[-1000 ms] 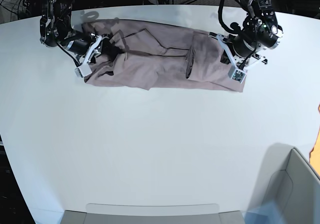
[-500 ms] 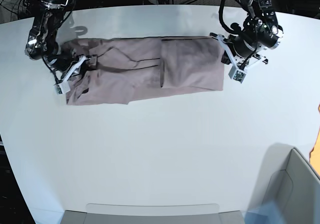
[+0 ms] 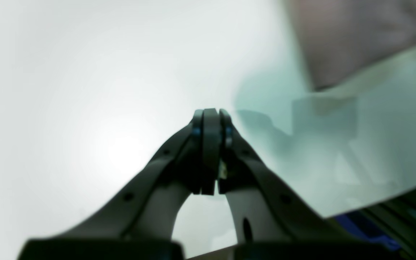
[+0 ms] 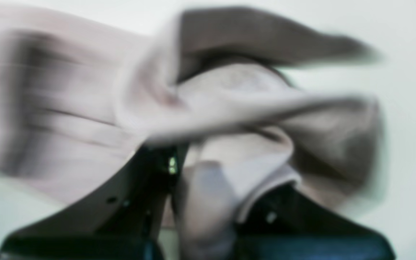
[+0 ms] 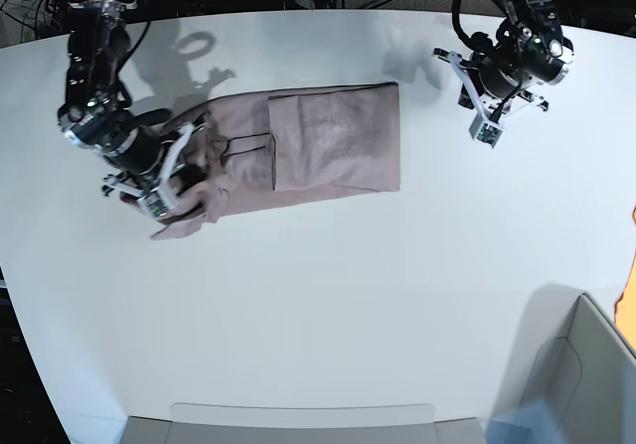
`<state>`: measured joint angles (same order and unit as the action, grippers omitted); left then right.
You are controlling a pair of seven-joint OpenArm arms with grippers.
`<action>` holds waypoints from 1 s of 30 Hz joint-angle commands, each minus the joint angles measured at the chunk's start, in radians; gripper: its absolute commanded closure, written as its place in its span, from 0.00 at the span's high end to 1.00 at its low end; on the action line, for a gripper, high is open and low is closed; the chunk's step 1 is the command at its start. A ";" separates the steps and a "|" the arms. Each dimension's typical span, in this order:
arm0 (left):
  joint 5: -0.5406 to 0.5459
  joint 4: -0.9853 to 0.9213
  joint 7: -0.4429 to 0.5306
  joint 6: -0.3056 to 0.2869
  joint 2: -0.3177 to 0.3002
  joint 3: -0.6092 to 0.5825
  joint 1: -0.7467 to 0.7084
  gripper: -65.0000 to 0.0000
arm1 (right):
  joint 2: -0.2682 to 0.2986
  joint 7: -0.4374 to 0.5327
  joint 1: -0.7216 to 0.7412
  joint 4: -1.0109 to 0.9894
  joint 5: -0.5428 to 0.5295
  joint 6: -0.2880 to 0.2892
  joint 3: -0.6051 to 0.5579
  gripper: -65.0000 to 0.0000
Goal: Fold the T-shirt properly
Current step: 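Grasp the other strip end with the right gripper and fold it inward, then press and square the folded bundle with both grippers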
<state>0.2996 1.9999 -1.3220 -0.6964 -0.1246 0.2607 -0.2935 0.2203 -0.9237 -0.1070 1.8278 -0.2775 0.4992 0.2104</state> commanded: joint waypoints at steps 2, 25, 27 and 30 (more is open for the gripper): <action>0.014 0.019 0.012 -0.002 -0.016 0.001 0.001 0.00 | -0.032 -0.034 0.017 0.112 0.083 -0.078 -0.114 0.00; 0.014 0.015 0.012 -0.002 -0.019 -0.002 0.001 0.00 | -0.365 0.065 0.123 -0.178 0.755 -0.175 -0.653 0.00; 0.014 0.015 0.012 -0.002 -0.019 -0.002 0.001 0.00 | -0.365 0.065 0.125 -0.188 0.755 -0.175 -0.670 0.06; 0.014 0.015 0.012 -0.002 -0.020 -0.001 0.001 0.00 | -0.365 0.067 0.125 -0.188 0.754 -0.175 -0.707 0.30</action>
<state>0.3065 1.9999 -1.3231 -0.6964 -0.1368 0.2573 -0.2962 -0.1280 -0.8749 -0.0002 1.6203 0.4759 0.3317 -0.4900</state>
